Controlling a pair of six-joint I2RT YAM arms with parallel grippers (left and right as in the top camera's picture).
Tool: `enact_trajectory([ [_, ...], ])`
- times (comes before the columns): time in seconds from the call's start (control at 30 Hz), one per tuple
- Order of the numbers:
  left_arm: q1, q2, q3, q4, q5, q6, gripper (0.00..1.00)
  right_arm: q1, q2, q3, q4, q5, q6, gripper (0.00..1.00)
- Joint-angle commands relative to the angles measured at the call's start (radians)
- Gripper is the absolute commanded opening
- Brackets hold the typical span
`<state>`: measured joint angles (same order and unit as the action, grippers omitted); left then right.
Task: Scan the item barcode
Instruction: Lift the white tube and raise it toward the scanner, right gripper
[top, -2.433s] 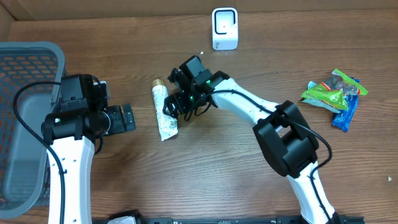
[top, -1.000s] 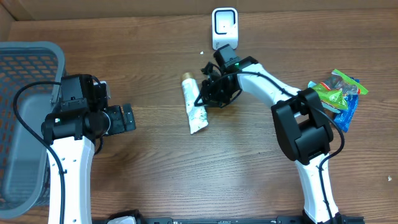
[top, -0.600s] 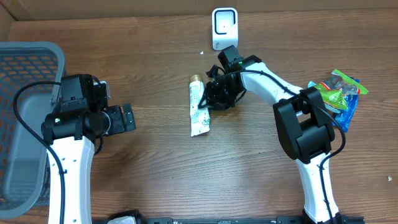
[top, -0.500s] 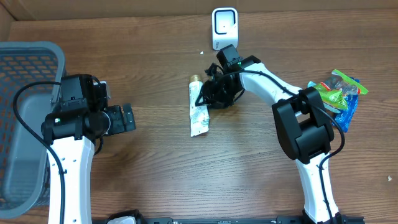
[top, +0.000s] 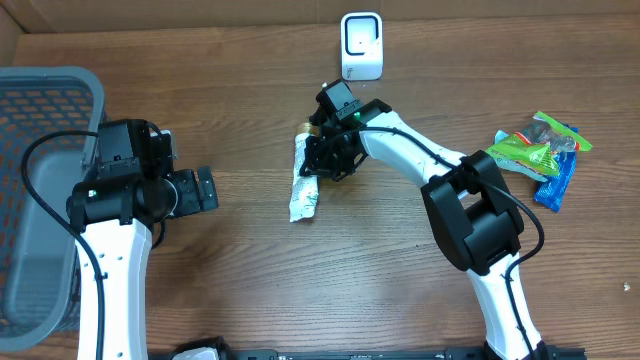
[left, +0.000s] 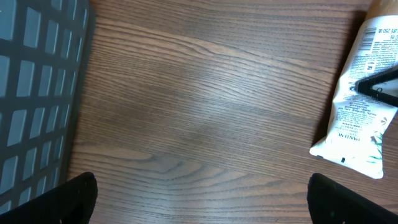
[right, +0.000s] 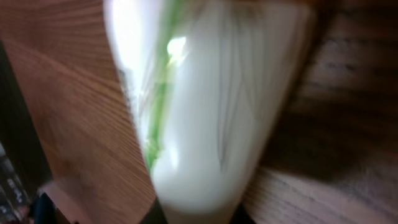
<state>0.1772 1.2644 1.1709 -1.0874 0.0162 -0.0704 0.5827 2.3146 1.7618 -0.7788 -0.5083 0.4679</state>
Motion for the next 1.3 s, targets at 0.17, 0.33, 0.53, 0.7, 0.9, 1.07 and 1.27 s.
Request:
enact_trajectory([
  [0.17, -0.001, -0.002, 0.001, 0.000, 0.010, 0.019, 0.99, -0.069, -0.011, 0.021, -0.053, -0.172, -0.259, 0.04],
  [0.33, -0.001, -0.002, 0.001, 0.000, 0.010, 0.019, 1.00, -0.160, -0.181, 0.023, -0.151, -0.428, -0.575, 0.04],
  [0.53, -0.001, -0.002, 0.001, 0.000, 0.010, 0.019, 1.00, -0.254, -0.381, 0.023, -0.192, -0.543, -0.673, 0.04],
  [0.7, -0.001, -0.002, 0.001, 0.000, 0.010, 0.019, 1.00, -0.312, -0.485, 0.023, -0.165, -0.651, -0.686, 0.04],
  [0.9, -0.001, -0.002, 0.001, 0.000, 0.010, 0.019, 1.00, -0.378, -0.517, 0.023, -0.116, -0.902, -0.684, 0.04],
  [1.07, -0.001, -0.002, 0.001, 0.000, 0.010, 0.019, 1.00, -0.406, -0.517, 0.023, -0.120, -0.958, -0.674, 0.04],
  [1.27, -0.001, -0.002, 0.001, 0.000, 0.010, 0.019, 1.00, -0.415, -0.517, 0.023, -0.117, -0.932, -0.657, 0.04],
])
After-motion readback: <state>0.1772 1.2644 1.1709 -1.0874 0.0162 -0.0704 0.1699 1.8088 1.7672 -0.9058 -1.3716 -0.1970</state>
